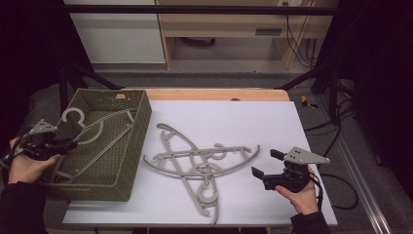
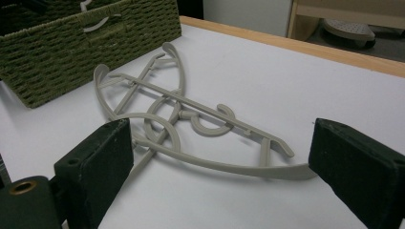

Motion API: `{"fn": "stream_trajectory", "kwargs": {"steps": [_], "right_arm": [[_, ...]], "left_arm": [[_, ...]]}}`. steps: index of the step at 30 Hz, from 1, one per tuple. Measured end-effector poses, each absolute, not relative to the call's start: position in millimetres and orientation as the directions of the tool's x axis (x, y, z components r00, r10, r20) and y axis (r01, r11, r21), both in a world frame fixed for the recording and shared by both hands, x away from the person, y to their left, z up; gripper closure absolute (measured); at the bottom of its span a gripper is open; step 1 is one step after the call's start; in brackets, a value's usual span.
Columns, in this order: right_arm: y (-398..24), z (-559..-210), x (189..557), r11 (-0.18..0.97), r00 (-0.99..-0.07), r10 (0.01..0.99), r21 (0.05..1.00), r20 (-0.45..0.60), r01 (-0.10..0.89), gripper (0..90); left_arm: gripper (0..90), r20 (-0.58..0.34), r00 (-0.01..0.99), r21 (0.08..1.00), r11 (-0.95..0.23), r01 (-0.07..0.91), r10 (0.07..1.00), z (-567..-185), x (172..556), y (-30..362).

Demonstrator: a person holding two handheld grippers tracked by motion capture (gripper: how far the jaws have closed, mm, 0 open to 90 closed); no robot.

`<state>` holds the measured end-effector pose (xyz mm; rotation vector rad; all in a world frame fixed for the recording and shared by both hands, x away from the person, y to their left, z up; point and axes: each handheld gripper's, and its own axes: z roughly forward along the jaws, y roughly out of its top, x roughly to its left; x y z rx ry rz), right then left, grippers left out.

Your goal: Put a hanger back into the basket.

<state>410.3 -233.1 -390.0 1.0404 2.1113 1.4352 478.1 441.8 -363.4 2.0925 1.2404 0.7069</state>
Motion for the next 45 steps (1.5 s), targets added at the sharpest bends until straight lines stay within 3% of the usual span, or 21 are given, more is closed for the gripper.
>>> {"fn": "stream_trajectory", "kwargs": {"steps": [13,22,26,31,37,45], "right_arm": [[-232.5,-389.5,409.9,0.202,-0.652,0.753,0.911,0.091,0.360,8.2],[-234.0,-389.3,408.7,0.201,-0.652,0.753,0.912,0.089,0.357,8.1],[-234.4,-389.6,408.4,0.204,-0.653,0.753,0.912,0.085,0.355,8.0],[-236.3,-389.2,407.6,0.193,-0.647,0.757,0.915,0.091,0.355,8.0],[-236.3,-389.8,407.0,0.192,-0.648,0.756,0.917,0.089,0.351,7.9],[-236.2,-391.9,407.0,0.175,-0.645,0.758,0.923,0.096,0.343,6.4]], "left_arm": [[25.1,0.131,0.596,0.869,-0.381,0.315,0.792,-319.1,442.4,359.8],[22.0,0.029,0.740,0.902,-0.336,0.270,0.672,-327.5,436.9,291.8],[23.2,-0.028,0.768,0.881,-0.347,0.321,0.639,-342.2,439.4,265.5],[9.5,-0.013,0.780,0.894,-0.342,0.290,0.626,-353.8,433.1,237.6],[7.7,0.002,0.794,0.908,-0.334,0.254,0.608,-365.6,425.5,213.1],[8.1,-0.017,0.784,0.917,-0.302,0.259,0.620,-381.9,423.4,208.1]]}}
